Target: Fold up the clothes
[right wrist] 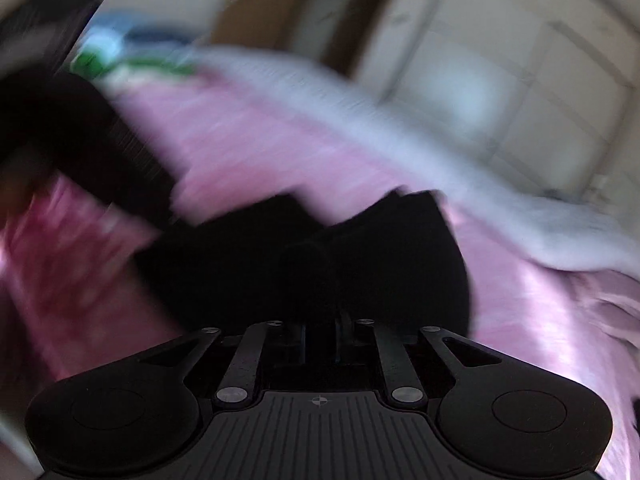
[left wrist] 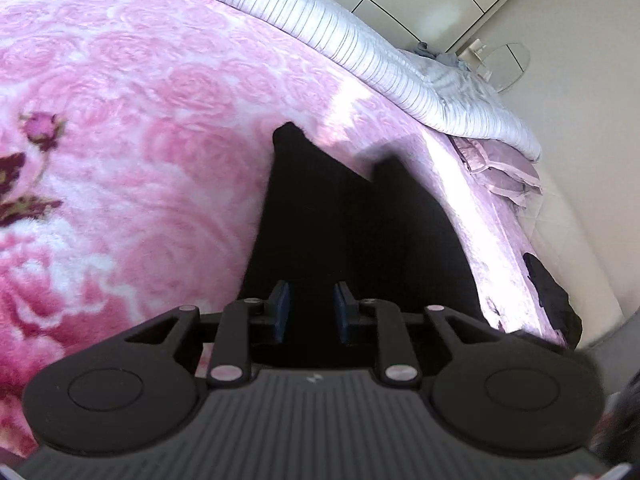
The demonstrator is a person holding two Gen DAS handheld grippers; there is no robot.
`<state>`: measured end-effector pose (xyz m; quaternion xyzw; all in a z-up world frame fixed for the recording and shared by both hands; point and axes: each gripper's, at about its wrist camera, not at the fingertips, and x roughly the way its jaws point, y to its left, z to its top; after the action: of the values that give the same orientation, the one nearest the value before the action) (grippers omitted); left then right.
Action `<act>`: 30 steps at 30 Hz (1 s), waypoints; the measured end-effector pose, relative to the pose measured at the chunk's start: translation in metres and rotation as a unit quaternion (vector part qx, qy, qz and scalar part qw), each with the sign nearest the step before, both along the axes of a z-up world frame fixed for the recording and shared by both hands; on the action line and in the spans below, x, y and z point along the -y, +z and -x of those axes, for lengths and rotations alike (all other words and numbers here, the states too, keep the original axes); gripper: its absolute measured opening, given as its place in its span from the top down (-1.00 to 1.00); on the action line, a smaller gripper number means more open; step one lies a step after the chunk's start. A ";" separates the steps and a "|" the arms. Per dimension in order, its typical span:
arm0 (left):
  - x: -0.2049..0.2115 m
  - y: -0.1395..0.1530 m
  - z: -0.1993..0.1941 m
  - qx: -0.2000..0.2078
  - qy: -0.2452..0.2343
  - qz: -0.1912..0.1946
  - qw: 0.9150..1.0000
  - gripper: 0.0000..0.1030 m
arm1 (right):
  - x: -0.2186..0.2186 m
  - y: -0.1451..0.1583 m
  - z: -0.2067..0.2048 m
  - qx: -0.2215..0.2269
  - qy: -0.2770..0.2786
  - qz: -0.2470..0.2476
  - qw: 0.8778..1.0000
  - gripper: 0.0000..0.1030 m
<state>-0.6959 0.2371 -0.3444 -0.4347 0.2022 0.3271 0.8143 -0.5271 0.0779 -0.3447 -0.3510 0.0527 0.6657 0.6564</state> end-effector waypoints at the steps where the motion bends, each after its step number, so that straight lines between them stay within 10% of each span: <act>1: 0.000 -0.001 0.001 0.005 0.002 0.005 1.000 0.63 | -0.002 -0.006 0.004 0.009 0.009 0.008 1.000 0.49; 8: -0.007 0.001 0.003 0.042 0.007 0.035 0.998 0.48 | 0.001 0.002 -0.003 -0.025 0.057 0.047 0.997 0.09; 14: -0.030 -0.002 -0.021 0.061 -0.011 0.080 0.995 0.16 | -0.007 0.053 -0.090 -0.210 -0.046 0.063 0.975 0.06; 19: -0.060 -0.033 -0.045 0.127 -0.021 0.183 0.975 0.06 | -0.043 0.029 -0.193 -0.398 -0.291 0.137 0.859 0.05; 23: -0.083 -0.056 -0.061 0.167 -0.016 0.242 0.956 0.05 | -0.065 0.001 -0.236 -0.501 -0.354 0.149 0.776 0.06; 25: -0.091 -0.057 -0.069 0.170 -0.018 0.242 0.955 -0.02 | -0.080 0.000 -0.243 -0.485 -0.367 0.154 0.778 0.06; 30: -0.107 -0.051 -0.089 0.152 -0.045 0.221 0.962 -0.06 | -0.117 -0.014 -0.240 -0.358 -0.363 0.206 0.835 0.06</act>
<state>-0.6065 0.3441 -0.3950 -0.6389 0.1630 0.1670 0.7330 -0.2871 0.1947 -0.3585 -0.1709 0.5439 0.4321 0.6988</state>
